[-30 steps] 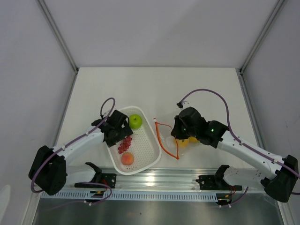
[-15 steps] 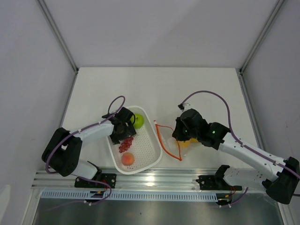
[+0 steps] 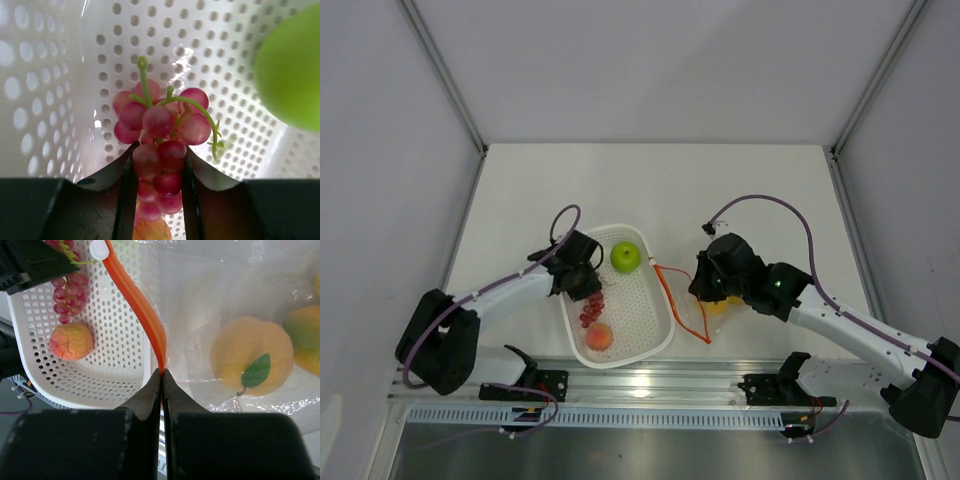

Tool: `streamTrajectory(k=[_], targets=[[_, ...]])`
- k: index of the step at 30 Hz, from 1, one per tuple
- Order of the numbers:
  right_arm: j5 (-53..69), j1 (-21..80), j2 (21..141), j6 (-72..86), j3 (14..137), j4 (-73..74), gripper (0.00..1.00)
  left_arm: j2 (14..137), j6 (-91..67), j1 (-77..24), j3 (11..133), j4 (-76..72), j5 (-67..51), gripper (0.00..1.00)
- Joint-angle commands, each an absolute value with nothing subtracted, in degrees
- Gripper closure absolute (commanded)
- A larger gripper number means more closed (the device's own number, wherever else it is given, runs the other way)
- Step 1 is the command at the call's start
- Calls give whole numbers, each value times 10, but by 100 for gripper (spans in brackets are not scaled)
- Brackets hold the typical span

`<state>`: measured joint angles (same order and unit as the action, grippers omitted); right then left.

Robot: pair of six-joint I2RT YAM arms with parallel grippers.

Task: Place the food in the zip-top bag and seal the zipper
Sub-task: Pick up the fake fruit from the bin.

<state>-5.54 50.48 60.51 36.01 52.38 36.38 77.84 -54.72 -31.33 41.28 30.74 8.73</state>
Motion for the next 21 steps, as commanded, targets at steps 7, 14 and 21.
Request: streamTrajectory(k=[7, 14, 21], targets=[[-65, 507, 598, 368, 526, 361, 100, 534, -458, -312, 366, 225, 44, 67], [-62, 507, 608, 372, 543, 366, 100, 439, -442, -312, 391, 229, -50, 66], [-57, 507, 597, 389, 535, 364, 100, 421, -482, -319, 394, 152, -167, 72]])
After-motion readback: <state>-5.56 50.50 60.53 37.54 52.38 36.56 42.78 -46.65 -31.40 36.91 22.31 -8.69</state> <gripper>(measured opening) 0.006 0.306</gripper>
